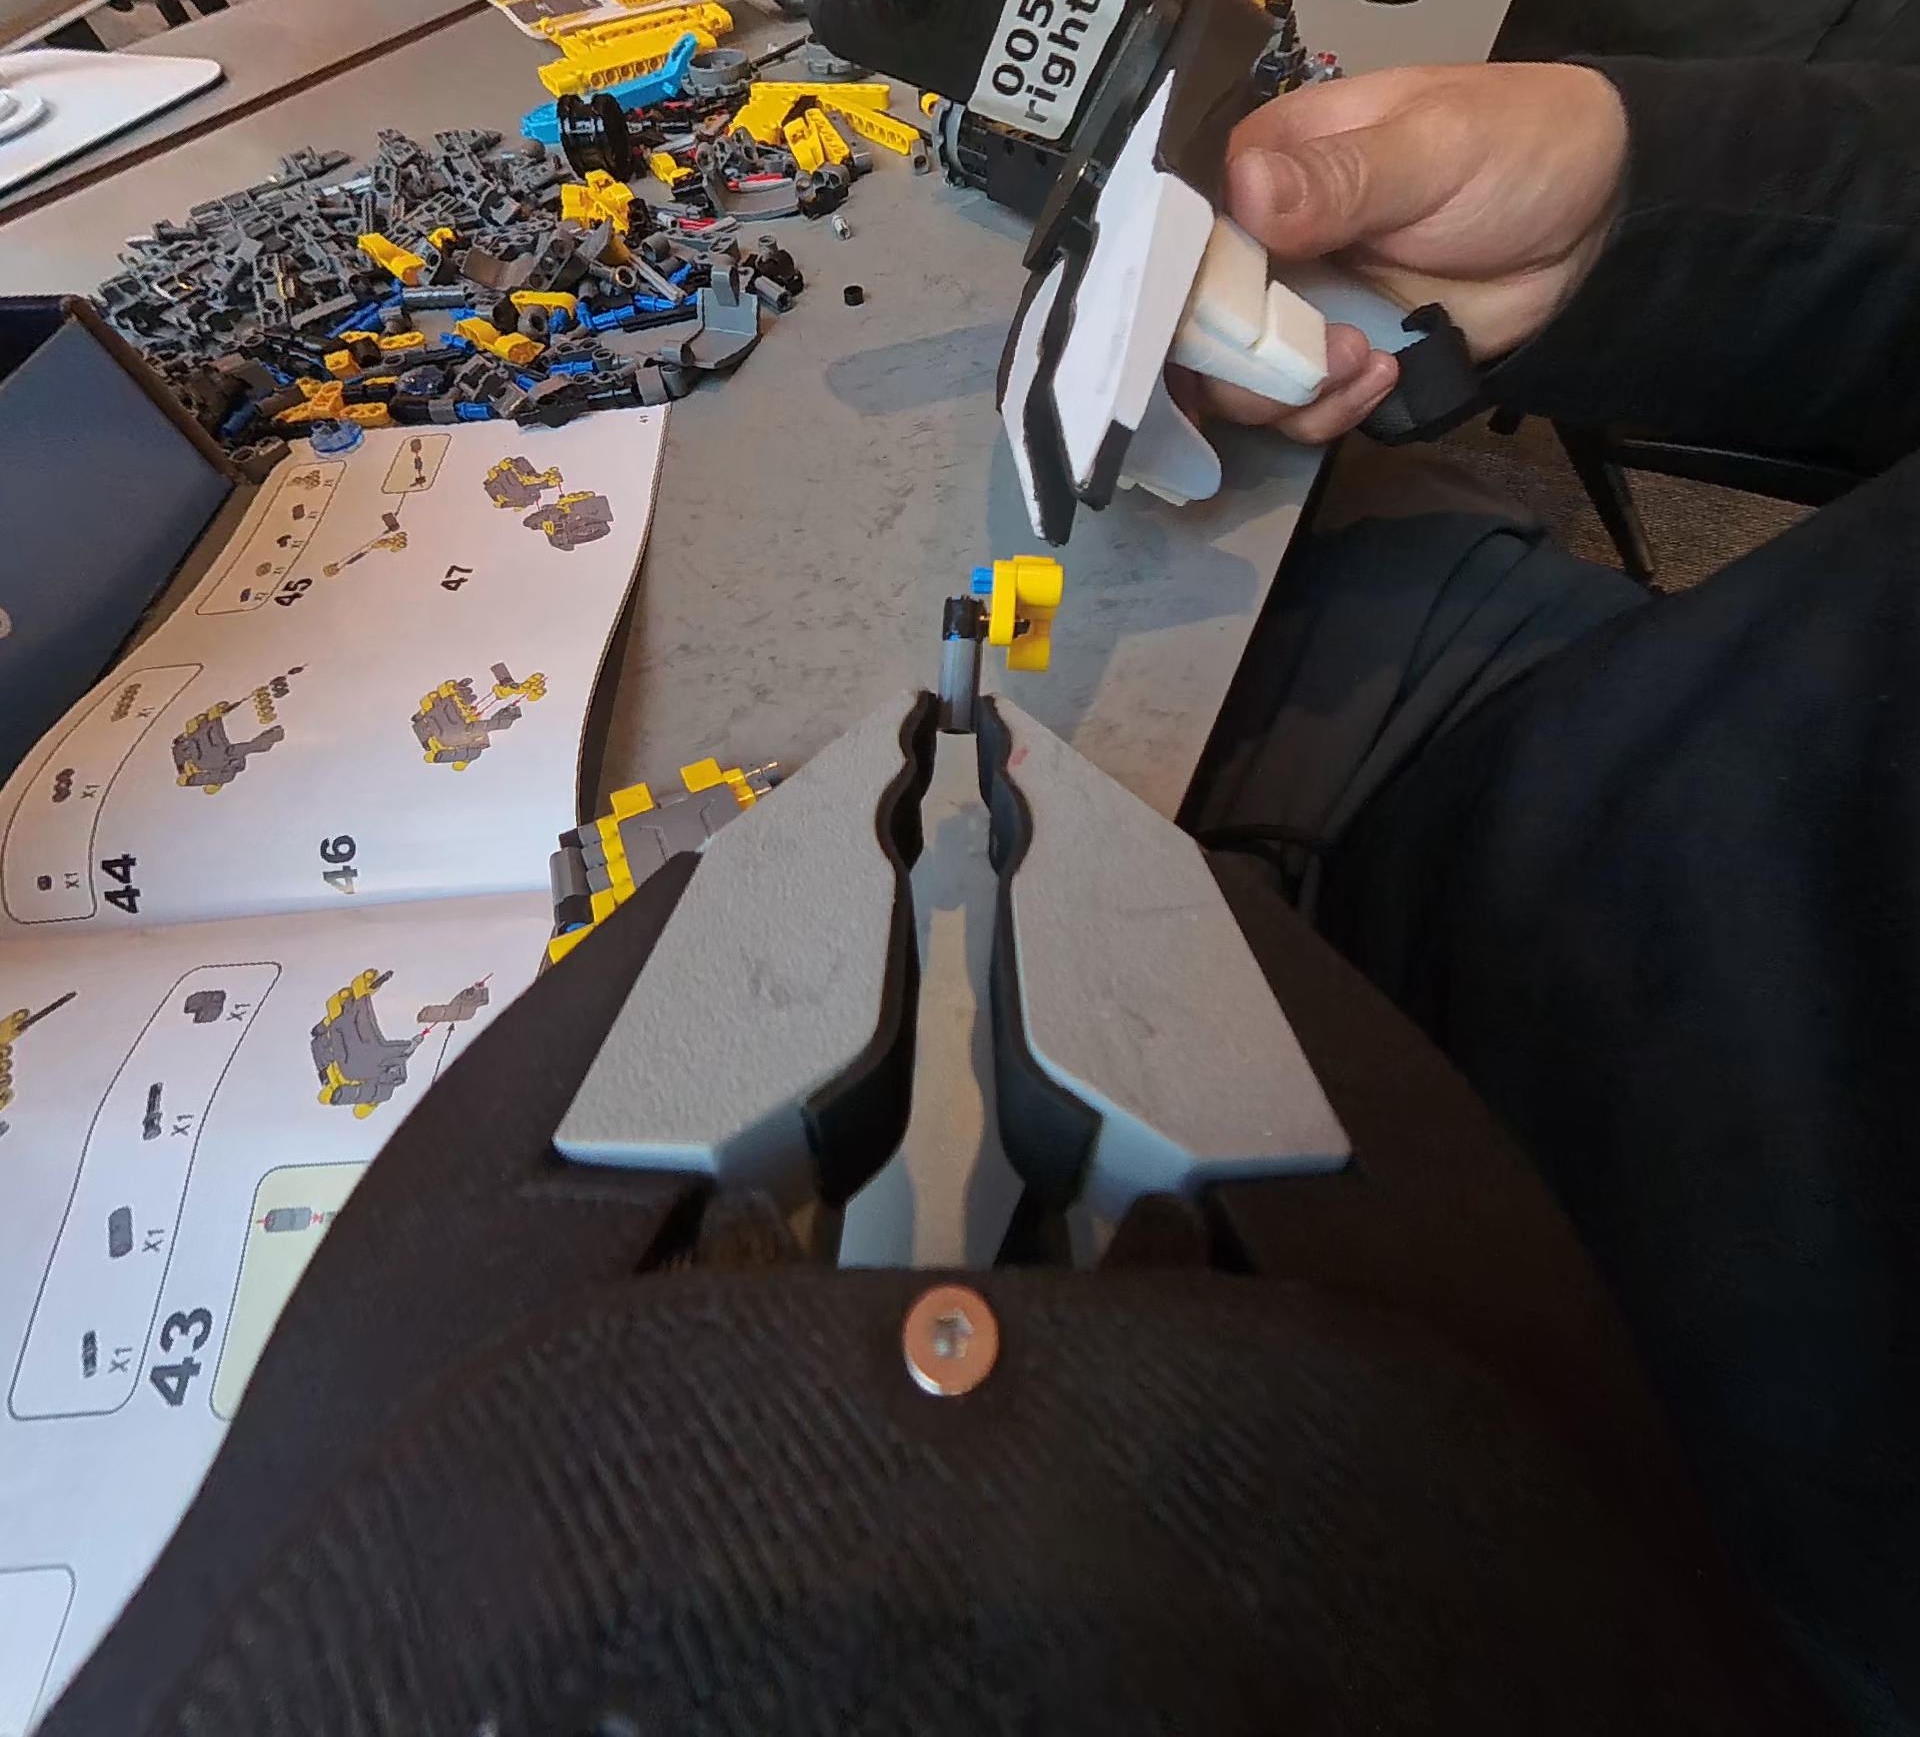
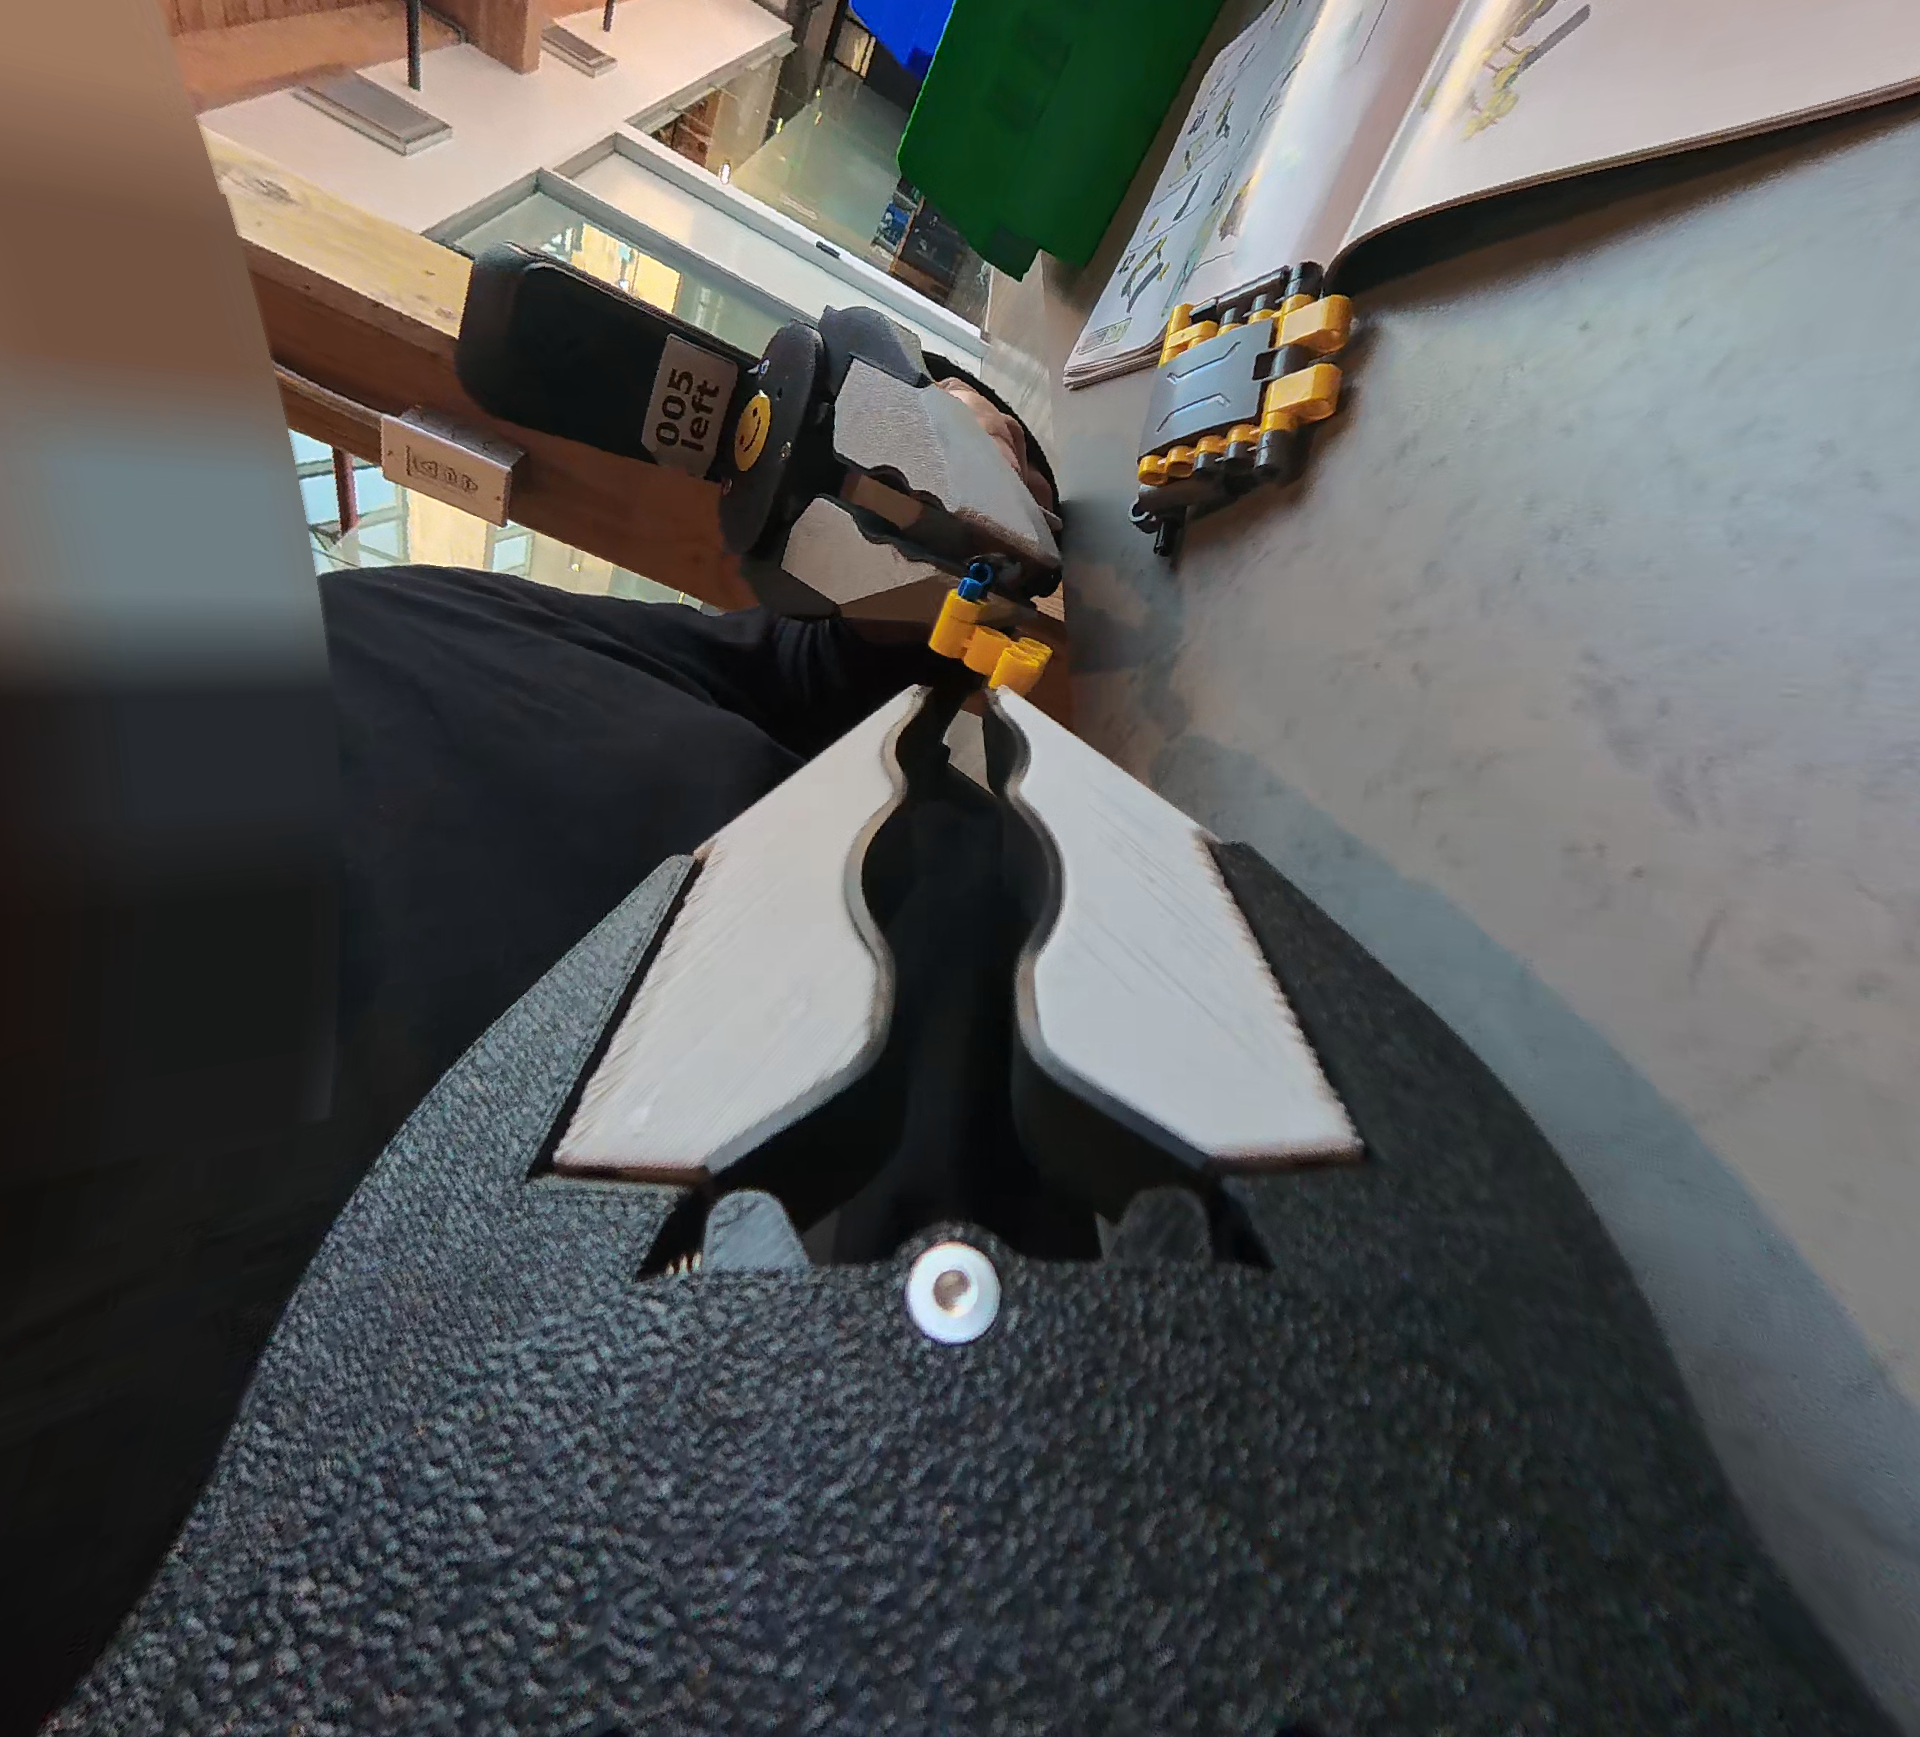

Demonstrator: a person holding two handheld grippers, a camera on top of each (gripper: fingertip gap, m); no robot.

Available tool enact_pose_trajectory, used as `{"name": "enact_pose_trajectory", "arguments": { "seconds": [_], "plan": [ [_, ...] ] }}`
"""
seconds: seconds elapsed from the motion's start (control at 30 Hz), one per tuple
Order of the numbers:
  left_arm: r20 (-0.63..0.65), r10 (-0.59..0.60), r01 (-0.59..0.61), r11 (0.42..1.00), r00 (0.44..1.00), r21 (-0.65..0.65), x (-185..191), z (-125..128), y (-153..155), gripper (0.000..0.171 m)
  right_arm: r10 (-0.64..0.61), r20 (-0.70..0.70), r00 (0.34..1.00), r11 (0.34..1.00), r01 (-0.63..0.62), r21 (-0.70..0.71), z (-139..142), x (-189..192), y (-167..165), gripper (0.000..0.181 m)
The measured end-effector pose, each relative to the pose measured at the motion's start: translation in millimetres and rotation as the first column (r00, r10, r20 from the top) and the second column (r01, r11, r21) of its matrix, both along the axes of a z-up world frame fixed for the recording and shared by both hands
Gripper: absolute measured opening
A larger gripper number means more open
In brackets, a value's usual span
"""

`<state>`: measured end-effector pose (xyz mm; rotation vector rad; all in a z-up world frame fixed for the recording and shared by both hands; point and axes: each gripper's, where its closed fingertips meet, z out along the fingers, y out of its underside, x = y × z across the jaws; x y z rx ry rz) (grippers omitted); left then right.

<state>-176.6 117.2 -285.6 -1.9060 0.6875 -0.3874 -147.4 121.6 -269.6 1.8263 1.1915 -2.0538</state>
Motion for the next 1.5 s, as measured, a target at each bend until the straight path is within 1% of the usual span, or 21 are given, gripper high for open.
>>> {"name": "enact_pose_trajectory", "arguments": {
  "seconds": [0.57, 1.03, 1.23, 1.27, 1.33, 1.4, 1.43, 1.5],
  "plan": [
    [-0.001, 0.016, -0.016, 0.999, 1.0, -0.037, -2, -6, 2, 0.005, 0.003, 0.008, 1.0, 1.0, -0.003, -0.002, -1, 0, -1, 0.008],
    [0.0, 0.01, -0.01, 0.999, 1.0, -0.041, -2, -7, 2, 0.005, 0.002, 0.011, 1.0, 1.0, -0.002, -0.004, -2, 0, -1, 0.007],
    [0.024, -0.089, 0.089, 0.996, 0.996, 0.003, 9, 2, -7, 0.004, 0.007, 0.007, 1.0, 1.0, -0.007, -0.001, -1, 0, -1, 0.008],
    [0.018, -0.116, 0.115, 0.993, 0.993, 0.016, 12, 4, -10, 0.004, 0.011, 0.003, 1.0, 1.0, -0.011, 0.001, -1, 0, -2, 0.008],
    [0.011, -0.218, 0.218, 0.975, 0.976, 0.042, 23, 10, -18, 0.004, 0.039, -0.025, 0.999, 0.999, -0.039, 0.005, 4, 2, -7, 0.01],
    [-0.031, -0.289, 0.29, 0.953, 0.957, 0.089, 29, 17, -22, 0.004, 0.081, -0.096, 0.992, 0.997, -0.081, 0.001, 15, 5, -14, 0.011],
    [-0.073, -0.32, 0.327, 0.938, 0.945, 0.117, 31, 20, -23, 0.004, 0.106, -0.125, 0.986, 0.994, -0.107, -0.002, 20, 6, -18, 0.013],
    [-0.166, -0.373, 0.397, 0.907, 0.913, 0.144, 31, 21, -25, 0.004, 0.16, -0.174, 0.972, 0.987, -0.163, 0.001, 27, 10, -27, 0.025]
  ]
}}
